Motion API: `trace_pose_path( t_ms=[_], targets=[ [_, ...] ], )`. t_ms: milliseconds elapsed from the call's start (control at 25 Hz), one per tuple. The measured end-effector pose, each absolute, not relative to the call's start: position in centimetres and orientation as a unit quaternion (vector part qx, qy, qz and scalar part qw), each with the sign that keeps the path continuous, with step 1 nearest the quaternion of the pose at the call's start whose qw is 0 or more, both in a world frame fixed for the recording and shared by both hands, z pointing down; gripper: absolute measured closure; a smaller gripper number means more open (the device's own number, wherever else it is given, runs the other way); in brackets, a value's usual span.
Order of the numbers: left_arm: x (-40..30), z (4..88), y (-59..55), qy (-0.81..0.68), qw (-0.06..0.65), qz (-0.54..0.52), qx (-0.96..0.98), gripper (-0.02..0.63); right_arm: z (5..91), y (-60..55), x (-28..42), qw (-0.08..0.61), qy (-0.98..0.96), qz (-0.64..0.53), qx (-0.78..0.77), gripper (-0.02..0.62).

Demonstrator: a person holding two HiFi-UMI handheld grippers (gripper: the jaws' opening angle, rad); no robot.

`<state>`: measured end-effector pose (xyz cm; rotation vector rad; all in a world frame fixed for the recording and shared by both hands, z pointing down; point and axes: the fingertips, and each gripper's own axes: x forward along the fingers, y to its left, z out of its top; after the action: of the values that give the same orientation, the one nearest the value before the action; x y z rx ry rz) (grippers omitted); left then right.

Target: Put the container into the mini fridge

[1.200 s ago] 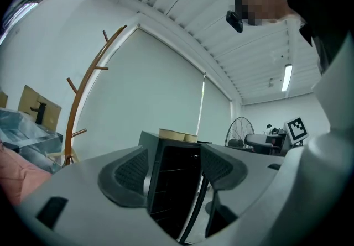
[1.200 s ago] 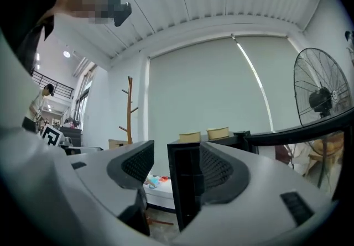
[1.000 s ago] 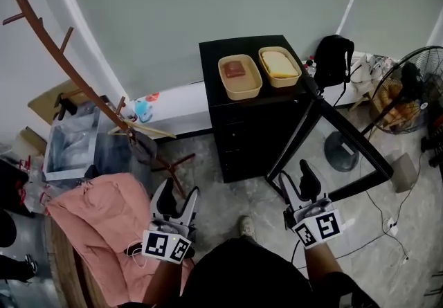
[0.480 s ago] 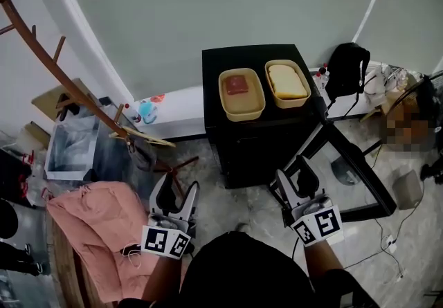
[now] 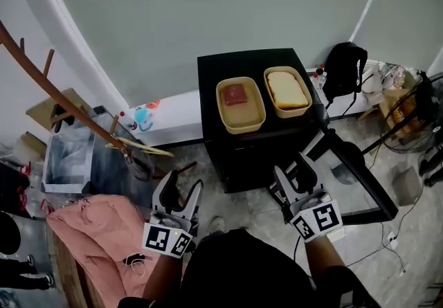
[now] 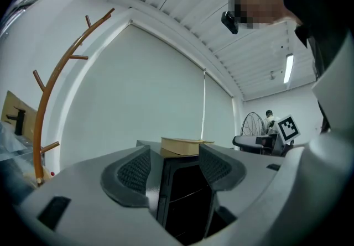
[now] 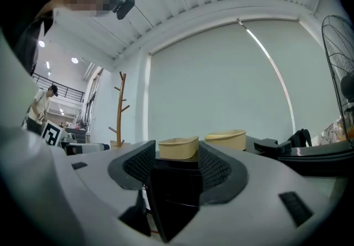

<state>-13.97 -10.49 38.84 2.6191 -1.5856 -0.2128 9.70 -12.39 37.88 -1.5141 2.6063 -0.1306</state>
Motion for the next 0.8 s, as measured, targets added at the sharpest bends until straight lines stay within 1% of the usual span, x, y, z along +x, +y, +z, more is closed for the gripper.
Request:
trace_pose_path(
  t_ms=[80,160,320,480,600,680,800],
  targets=[
    [-14.1,38.7,-11.5,-0.504,0.036,-0.065,0.861,0.318,37.6,-13.3,9.2,0.068,0.861,-0.053,-0.502,0.342],
    [-13.9,38.5,-12.4,-0.491,0.034,-0.062,0.869,0.318,37.6,-13.9,8.8,0.056,0.861,-0.054,-0.503,0.342],
    [-13.0,38.3,-14.5,-0.465,0.03,-0.054,0.883,0.318,37.5,-15.2,7.9,0.019,0.861,-0.043,-0.506,0.342],
    [-11.5,39.0,-16.2,-0.441,0.03,-0.016,0.897,0.318,37.1,-16.1,6.0,-0.035,0.867,0.012,-0.497,0.342],
    [-10.0,39.0,-17.1,-0.409,0.023,0.009,0.912,0.318,36.9,-16.8,5.7,-0.023,0.87,-0.017,-0.492,0.344],
    [-9.0,38.6,-17.6,-0.383,-0.001,0.026,0.923,0.318,37.2,-16.8,5.7,-0.017,0.867,-0.035,-0.497,0.347],
    [-7.6,38.1,-18.4,-0.333,-0.041,0.06,0.94,0.318,37.8,-16.5,5.7,-0.025,0.866,-0.034,-0.498,0.351]
  ],
)
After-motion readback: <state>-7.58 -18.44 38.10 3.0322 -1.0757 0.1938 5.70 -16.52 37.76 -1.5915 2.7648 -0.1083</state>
